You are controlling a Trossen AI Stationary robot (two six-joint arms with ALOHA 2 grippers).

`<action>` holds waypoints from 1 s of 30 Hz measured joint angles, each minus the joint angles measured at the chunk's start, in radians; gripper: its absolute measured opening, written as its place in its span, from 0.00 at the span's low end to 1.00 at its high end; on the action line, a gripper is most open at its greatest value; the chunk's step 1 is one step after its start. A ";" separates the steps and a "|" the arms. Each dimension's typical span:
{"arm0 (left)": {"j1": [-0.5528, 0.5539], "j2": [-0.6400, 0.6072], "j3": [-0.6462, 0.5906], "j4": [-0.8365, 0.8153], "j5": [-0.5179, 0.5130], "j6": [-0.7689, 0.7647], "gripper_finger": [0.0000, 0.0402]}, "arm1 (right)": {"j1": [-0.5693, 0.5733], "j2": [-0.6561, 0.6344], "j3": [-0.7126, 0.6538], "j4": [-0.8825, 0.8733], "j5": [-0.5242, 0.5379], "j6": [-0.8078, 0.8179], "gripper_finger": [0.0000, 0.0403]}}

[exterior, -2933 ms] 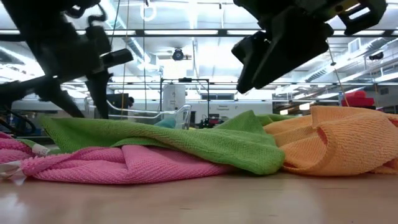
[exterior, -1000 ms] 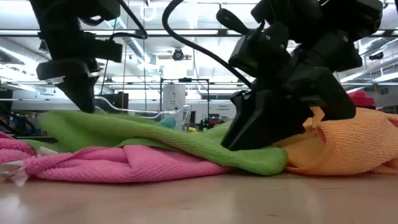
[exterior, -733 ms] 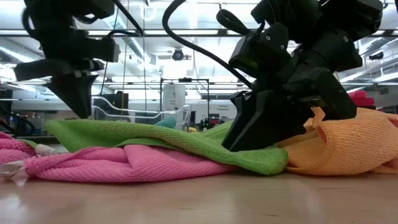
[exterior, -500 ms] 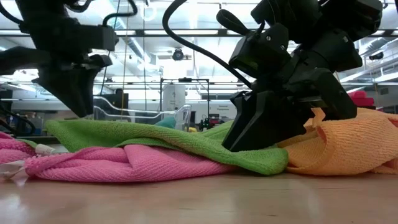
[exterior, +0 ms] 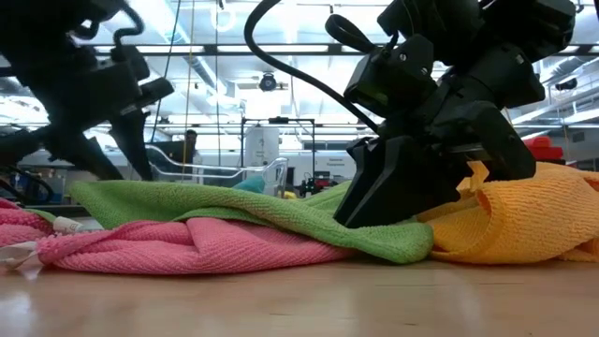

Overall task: Fold microfiber towels
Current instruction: Fold the left green microfiber towel

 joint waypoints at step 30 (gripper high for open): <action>0.056 0.119 -0.064 0.129 -0.004 0.307 0.29 | -0.005 0.000 -0.001 0.014 -0.001 0.016 0.37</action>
